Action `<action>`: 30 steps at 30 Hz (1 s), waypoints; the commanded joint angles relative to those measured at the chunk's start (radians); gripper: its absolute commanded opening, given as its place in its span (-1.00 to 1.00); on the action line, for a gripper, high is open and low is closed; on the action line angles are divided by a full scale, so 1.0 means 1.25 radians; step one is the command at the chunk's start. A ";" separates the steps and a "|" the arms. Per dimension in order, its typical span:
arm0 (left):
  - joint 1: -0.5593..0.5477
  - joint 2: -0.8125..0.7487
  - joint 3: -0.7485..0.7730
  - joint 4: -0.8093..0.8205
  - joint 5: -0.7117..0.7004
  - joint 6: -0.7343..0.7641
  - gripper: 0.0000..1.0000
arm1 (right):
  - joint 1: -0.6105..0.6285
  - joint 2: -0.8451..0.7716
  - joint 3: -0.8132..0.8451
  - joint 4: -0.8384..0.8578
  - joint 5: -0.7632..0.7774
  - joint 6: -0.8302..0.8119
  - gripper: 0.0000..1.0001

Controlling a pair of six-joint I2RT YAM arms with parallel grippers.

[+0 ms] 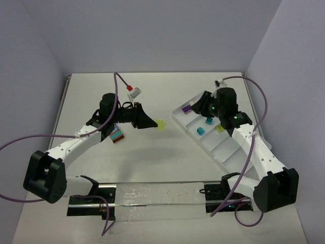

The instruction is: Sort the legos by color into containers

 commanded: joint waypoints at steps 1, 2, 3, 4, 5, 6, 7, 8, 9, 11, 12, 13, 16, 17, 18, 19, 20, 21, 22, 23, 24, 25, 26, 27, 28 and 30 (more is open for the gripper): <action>0.002 -0.012 0.075 -0.091 -0.138 0.008 -1.00 | -0.137 -0.081 -0.028 -0.181 0.293 0.048 -1.00; 0.002 -0.017 0.076 -0.096 -0.152 0.001 -1.00 | -0.170 -0.097 -0.051 -0.194 0.309 0.062 -1.00; 0.001 -0.021 0.082 -0.106 -0.187 -0.004 -1.00 | -0.193 -0.118 -0.091 -0.200 0.312 0.069 -1.00; 0.001 -0.028 0.085 -0.115 -0.202 -0.009 -0.99 | -0.207 -0.128 -0.108 -0.209 0.320 0.084 -1.00; 0.001 -0.033 0.087 -0.127 -0.219 -0.011 -0.99 | -0.227 -0.139 -0.126 -0.218 0.335 0.100 -1.00; 0.001 -0.039 0.090 -0.139 -0.236 -0.013 -0.99 | -0.249 -0.150 -0.143 -0.227 0.351 0.116 -1.00; 0.000 -0.044 0.091 -0.150 -0.253 -0.014 -0.99 | -0.267 -0.160 -0.160 -0.233 0.360 0.126 -1.00; 0.000 -0.050 0.091 -0.164 -0.271 -0.014 -0.99 | -0.282 -0.169 -0.175 -0.237 0.363 0.132 -1.00; 0.000 -0.058 0.091 -0.183 -0.291 -0.014 -0.99 | -0.303 -0.179 -0.193 -0.239 0.370 0.146 -1.00; 0.000 -0.068 0.097 -0.222 -0.325 -0.006 -1.00 | -0.330 -0.187 -0.210 -0.244 0.379 0.157 -1.00; 0.000 -0.071 0.101 -0.237 -0.336 -0.001 -0.99 | -0.334 -0.188 -0.213 -0.249 0.393 0.163 -1.00; 0.000 -0.073 0.104 -0.252 -0.348 0.003 -0.99 | -0.336 -0.188 -0.218 -0.250 0.412 0.173 -1.00; 0.000 -0.075 0.117 -0.289 -0.374 0.014 -0.99 | -0.345 -0.187 -0.227 -0.251 0.432 0.192 -1.00; 0.000 -0.074 0.122 -0.301 -0.384 0.016 -0.99 | -0.346 -0.184 -0.230 -0.253 0.445 0.200 -1.00; 0.001 -0.072 0.127 -0.310 -0.390 0.017 -0.99 | -0.348 -0.183 -0.236 -0.256 0.465 0.207 -1.00; 0.000 -0.068 0.129 -0.315 -0.393 0.020 -1.00 | -0.350 -0.183 -0.241 -0.258 0.480 0.211 -1.00; 0.000 -0.065 0.132 -0.321 -0.396 0.022 -1.00 | -0.352 -0.183 -0.245 -0.260 0.495 0.215 -1.00; 0.000 -0.060 0.135 -0.322 -0.398 0.024 -1.00 | -0.354 -0.182 -0.246 -0.261 0.514 0.220 -0.98; 0.000 -0.055 0.136 -0.322 -0.398 0.025 -0.99 | -0.356 -0.180 -0.246 -0.262 0.527 0.222 -0.94; 0.000 -0.051 0.136 -0.322 -0.397 0.026 -0.99 | -0.359 -0.178 -0.247 -0.262 0.537 0.224 -0.90; 0.000 -0.046 0.141 -0.326 -0.392 0.030 -0.99 | -0.364 -0.175 -0.246 -0.262 0.543 0.226 -0.85; 0.000 -0.041 0.144 -0.328 -0.388 0.033 -0.99 | -0.368 -0.171 -0.246 -0.262 0.549 0.228 -0.82; 0.000 -0.037 0.144 -0.327 -0.387 0.035 -0.99 | -0.369 -0.164 -0.245 -0.260 0.554 0.228 -0.81; 0.000 -0.031 0.144 -0.323 -0.384 0.036 -1.00 | -0.371 -0.152 -0.243 -0.259 0.558 0.229 -0.79; 0.000 -0.028 0.144 -0.320 -0.381 0.036 -1.00 | -0.373 -0.143 -0.244 -0.257 0.555 0.223 -0.78; 0.000 -0.017 0.147 -0.323 -0.385 0.038 -0.99 | -0.377 -0.117 -0.243 -0.250 0.547 0.214 -0.76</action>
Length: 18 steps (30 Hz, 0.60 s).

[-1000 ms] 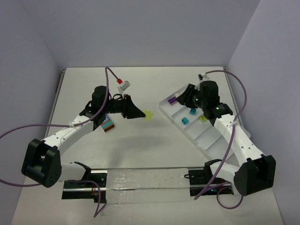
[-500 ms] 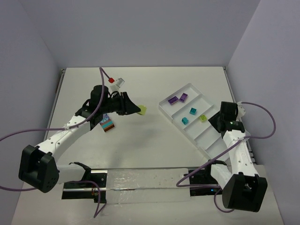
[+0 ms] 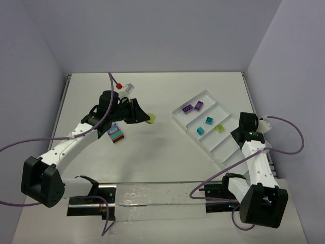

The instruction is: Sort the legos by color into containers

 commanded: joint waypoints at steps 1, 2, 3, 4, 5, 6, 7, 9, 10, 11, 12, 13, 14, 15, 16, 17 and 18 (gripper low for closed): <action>0.000 0.019 0.045 -0.002 -0.006 0.019 -0.99 | -0.011 0.037 0.000 0.013 0.045 0.008 -0.75; 0.000 0.022 0.049 -0.011 -0.010 0.023 -0.99 | -0.013 0.045 -0.002 0.020 0.045 0.010 -0.74; 0.000 0.025 0.053 -0.021 -0.016 0.027 -0.99 | -0.016 0.054 -0.003 0.027 0.044 0.011 -0.72; 0.000 0.025 0.056 -0.028 -0.020 0.032 -0.99 | -0.017 0.060 -0.004 0.030 0.042 0.011 -0.69; 0.000 0.025 0.059 -0.034 -0.025 0.036 -0.99 | -0.017 0.065 -0.005 0.033 0.040 0.010 -0.58; 0.000 0.026 0.060 -0.040 -0.032 0.039 -0.99 | -0.017 0.070 -0.005 0.037 0.038 0.007 -0.48; 0.000 0.028 0.062 -0.047 -0.040 0.041 -0.99 | -0.017 0.075 -0.004 0.040 0.038 0.003 -0.41; 0.000 0.031 0.065 -0.052 -0.046 0.042 -1.00 | -0.017 0.079 0.001 0.043 0.037 -0.002 -0.13; 0.000 0.032 0.066 -0.053 -0.046 0.040 -1.00 | -0.017 0.079 0.002 0.045 0.036 -0.006 -0.03; 0.000 0.033 0.066 -0.052 -0.045 0.038 -0.99 | -0.017 0.077 0.002 0.046 0.035 -0.010 0.10; 0.000 0.033 0.066 -0.049 -0.042 0.035 -0.99 | -0.017 0.074 0.001 0.050 0.033 -0.015 0.24; 0.000 0.034 0.066 -0.046 -0.040 0.031 -0.99 | -0.017 0.073 0.001 0.051 0.034 -0.018 0.30; 0.000 0.034 0.066 -0.044 -0.038 0.027 -0.99 | -0.018 0.071 0.001 0.053 0.035 -0.021 0.33; 0.000 0.033 0.066 -0.044 -0.036 0.026 -0.99 | -0.018 0.068 0.002 0.054 0.033 -0.024 0.33; 0.000 0.032 0.066 -0.043 -0.034 0.024 -0.99 | -0.018 0.064 0.002 0.056 0.032 -0.027 0.33; 0.000 0.032 0.066 -0.045 -0.033 0.022 -0.99 | -0.018 0.057 0.002 0.058 0.028 -0.030 0.33; 0.000 0.031 0.066 -0.047 -0.032 0.021 -0.99 | -0.018 0.049 0.003 0.060 0.023 -0.035 0.33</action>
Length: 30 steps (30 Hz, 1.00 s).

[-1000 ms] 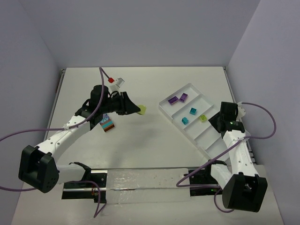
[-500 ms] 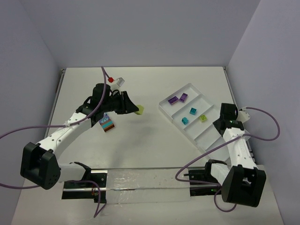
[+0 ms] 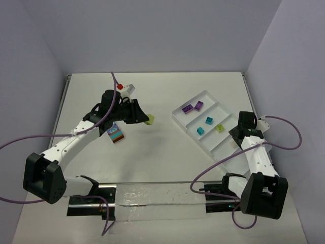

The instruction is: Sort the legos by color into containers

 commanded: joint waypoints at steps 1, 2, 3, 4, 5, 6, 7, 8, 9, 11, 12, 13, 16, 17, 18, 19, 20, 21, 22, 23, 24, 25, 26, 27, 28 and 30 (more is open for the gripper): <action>0.000 -0.002 0.047 0.001 0.000 -0.001 -1.00 | -0.006 -0.036 0.010 0.039 0.008 -0.028 0.33; 0.000 -0.005 0.051 -0.003 0.002 0.000 -1.00 | -0.005 -0.048 0.015 0.040 0.000 -0.038 0.33; 0.000 -0.007 0.056 -0.005 0.006 0.000 -0.99 | -0.005 -0.059 0.021 0.038 -0.008 -0.047 0.32; 0.000 -0.008 0.060 -0.004 0.014 0.002 -0.99 | -0.005 -0.068 0.029 0.041 -0.036 -0.071 0.31; 0.000 -0.009 0.066 -0.003 0.026 0.002 -0.99 | -0.004 -0.078 0.035 0.049 -0.070 -0.095 0.31; 0.000 -0.008 0.071 0.003 0.052 0.004 -0.99 | -0.001 -0.090 0.042 0.057 -0.105 -0.114 0.30; 0.000 -0.006 0.074 0.014 0.090 0.007 -0.99 | 0.004 -0.104 0.051 0.066 -0.148 -0.137 0.30; 0.000 -0.003 0.077 0.025 0.127 0.011 -0.99 | 0.009 -0.118 0.060 0.075 -0.192 -0.159 0.30; 0.000 -0.001 0.071 0.040 0.156 0.014 -0.99 | 0.018 -0.131 0.071 0.083 -0.268 -0.164 0.30; 0.000 0.011 0.059 0.093 0.241 0.015 -0.99 | 0.059 -0.145 0.076 0.127 -0.391 -0.175 0.34; 0.000 0.019 0.057 0.106 0.263 0.014 -0.99 | 0.078 -0.151 0.076 0.160 -0.456 -0.174 0.36; 0.000 0.024 0.056 0.122 0.292 0.014 -1.00 | 0.118 -0.151 0.077 0.198 -0.506 -0.170 0.39; 0.000 0.042 0.056 0.155 0.357 0.016 -0.99 | 0.250 -0.127 0.098 0.293 -0.663 -0.188 0.43; 0.000 0.041 0.055 0.165 0.372 0.018 -0.99 | 0.298 -0.114 0.113 0.311 -0.702 -0.207 0.44; 0.000 0.039 0.054 0.174 0.389 0.019 -0.99 | 0.346 -0.101 0.129 0.328 -0.740 -0.225 0.45; 0.000 0.034 0.051 0.184 0.415 0.023 -0.99 | 0.390 -0.083 0.147 0.341 -0.775 -0.234 0.46; 0.000 0.029 0.048 0.188 0.425 0.026 -0.99 | 0.407 -0.077 0.154 0.355 -0.812 -0.241 0.46; 0.000 0.023 0.047 0.194 0.436 0.030 -1.00 | 0.419 -0.070 0.157 0.388 -0.876 -0.245 0.47; 0.000 0.017 0.041 0.197 0.467 0.033 -1.00 | 0.430 -0.067 0.156 0.405 -0.907 -0.244 0.47; 0.000 0.006 0.041 0.197 0.476 0.035 -0.99 | 0.434 -0.065 0.155 0.433 -0.928 -0.241 0.47; -0.001 0.000 0.039 0.197 0.485 0.037 -0.99 | 0.435 -0.064 0.153 0.436 -0.946 -0.236 0.47; -0.002 -0.010 0.036 0.218 0.502 0.039 -0.99 | 0.436 -0.062 0.149 0.474 -0.978 -0.227 0.46; -0.002 -0.024 0.031 0.228 0.509 0.040 -1.00 | 0.437 -0.058 0.145 0.500 -1.023 -0.220 0.45; -0.002 -0.035 0.027 0.235 0.509 0.039 -1.00 | 0.437 -0.053 0.145 0.515 -1.055 -0.217 0.44; -0.002 -0.040 0.024 0.241 0.510 0.038 -0.99 | 0.438 -0.050 0.148 0.520 -1.068 -0.217 0.43; -0.002 -0.047 0.023 0.243 0.515 0.038 -0.99 | 0.440 -0.042 0.155 0.526 -1.087 -0.219 0.41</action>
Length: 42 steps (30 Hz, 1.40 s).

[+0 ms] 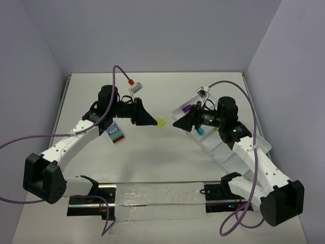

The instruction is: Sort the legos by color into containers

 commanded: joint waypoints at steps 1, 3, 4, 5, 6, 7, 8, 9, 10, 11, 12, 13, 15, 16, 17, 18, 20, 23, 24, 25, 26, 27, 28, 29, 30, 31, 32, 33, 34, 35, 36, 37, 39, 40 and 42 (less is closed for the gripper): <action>-0.002 -0.048 0.002 0.075 0.064 0.018 -0.99 | 0.006 0.018 0.036 0.099 -0.137 -0.003 0.40; -0.002 -0.048 0.002 0.080 0.069 0.013 -1.00 | 0.009 0.029 0.039 0.114 -0.152 0.006 0.40; -0.002 -0.046 0.003 0.079 0.068 0.012 -1.00 | 0.011 0.033 0.043 0.111 -0.153 0.005 0.40; -0.002 -0.045 0.005 0.079 0.066 0.011 -0.99 | 0.013 0.036 0.047 0.106 -0.150 0.003 0.40; -0.002 -0.044 0.004 0.080 0.065 0.009 -0.99 | 0.015 0.038 0.047 0.104 -0.147 0.002 0.40; -0.003 -0.045 0.004 0.080 0.066 0.008 -0.99 | 0.017 0.039 0.047 0.104 -0.148 0.002 0.40; -0.003 -0.047 0.001 0.089 0.069 0.004 -0.99 | 0.017 0.038 0.047 0.106 -0.153 0.006 0.40; -0.003 -0.049 -0.002 0.096 0.075 0.000 -0.99 | 0.017 0.038 0.049 0.112 -0.159 0.012 0.40; -0.003 -0.050 -0.003 0.101 0.085 -0.003 -0.99 | 0.018 0.040 0.053 0.123 -0.166 0.022 0.40; -0.003 -0.051 -0.003 0.097 0.081 0.003 -0.99 | 0.020 0.042 0.066 0.100 -0.173 0.008 0.41; -0.003 -0.052 -0.004 0.093 0.078 0.009 -0.99 | 0.021 0.045 0.078 0.076 -0.181 -0.005 0.41; -0.004 -0.050 -0.005 0.085 0.081 0.013 -0.99 | 0.022 0.046 0.081 0.059 -0.179 -0.019 0.42; -0.004 -0.051 -0.008 0.087 0.084 0.012 -0.99 | 0.026 0.049 0.080 0.060 -0.178 -0.022 0.43; -0.004 -0.051 -0.010 0.089 0.085 0.012 -0.99 | 0.027 0.050 0.075 0.064 -0.179 -0.020 0.44; -0.004 -0.051 -0.013 0.092 0.086 0.011 -1.00 | 0.027 0.053 0.068 0.094 -0.184 0.000 0.44; -0.005 -0.052 -0.020 0.099 0.087 0.009 -0.99 | 0.031 0.063 0.064 0.104 -0.186 0.010 0.45; -0.007 -0.053 -0.028 0.125 0.091 -0.005 -1.00 | 0.043 0.070 0.062 0.131 -0.187 0.026 0.45; -0.010 -0.048 -0.029 0.129 0.100 -0.006 -0.99 | 0.060 0.092 0.073 0.153 -0.198 0.037 0.46; -0.011 -0.046 -0.025 0.119 0.103 0.006 -0.99 | 0.064 0.106 0.083 0.146 -0.205 0.032 0.46; -0.012 -0.045 -0.022 0.106 0.101 0.017 -0.99 | 0.069 0.118 0.097 0.133 -0.208 0.023 0.46; -0.013 -0.045 -0.023 0.098 0.100 0.020 -0.99 | 0.073 0.131 0.109 0.123 -0.207 0.017 0.45; -0.013 -0.044 -0.024 0.098 0.102 0.018 -0.99 | 0.075 0.142 0.114 0.121 -0.207 0.016 0.45; -0.013 -0.044 -0.026 0.102 0.105 0.013 -0.99 | 0.077 0.149 0.119 0.124 -0.210 0.018 0.44; -0.015 -0.044 -0.028 0.110 0.108 0.008 -0.99 | 0.080 0.155 0.122 0.130 -0.212 0.020 0.43; -0.016 -0.046 -0.031 0.121 0.110 0.003 -0.99 | 0.085 0.162 0.124 0.142 -0.210 0.026 0.42; -0.017 -0.048 -0.034 0.134 0.111 -0.001 -0.99 | 0.090 0.170 0.124 0.156 -0.206 0.033 0.40; -0.018 -0.047 -0.034 0.141 0.111 -0.002 -0.99 | 0.093 0.177 0.125 0.166 -0.205 0.040 0.38; -0.019 -0.044 -0.033 0.146 0.112 -0.003 -0.99 | 0.095 0.185 0.128 0.173 -0.207 0.045 0.33; -0.019 -0.040 -0.031 0.150 0.115 -0.004 -0.99 | 0.099 0.193 0.133 0.178 -0.209 0.049 0.27; -0.019 -0.033 -0.028 0.149 0.120 -0.002 -0.99 | 0.101 0.201 0.137 0.177 -0.211 0.048 0.25; -0.019 -0.029 -0.020 0.146 0.123 0.000 -0.99 | 0.106 0.205 0.141 0.175 -0.212 0.046 0.13; -0.019 -0.025 -0.016 0.142 0.125 0.004 -1.00 | 0.109 0.210 0.145 0.172 -0.212 0.043 0.05; -0.020 -0.015 -0.008 0.132 0.130 0.010 -1.00 | 0.113 0.218 0.153 0.164 -0.214 0.039 -0.14; -0.021 -0.012 -0.006 0.129 0.132 0.013 -0.99 | 0.114 0.219 0.156 0.162 -0.214 0.038 -0.25; -0.021 -0.009 0.003 0.119 0.129 0.023 -0.99 | 0.114 0.216 0.162 0.156 -0.203 0.033 -0.59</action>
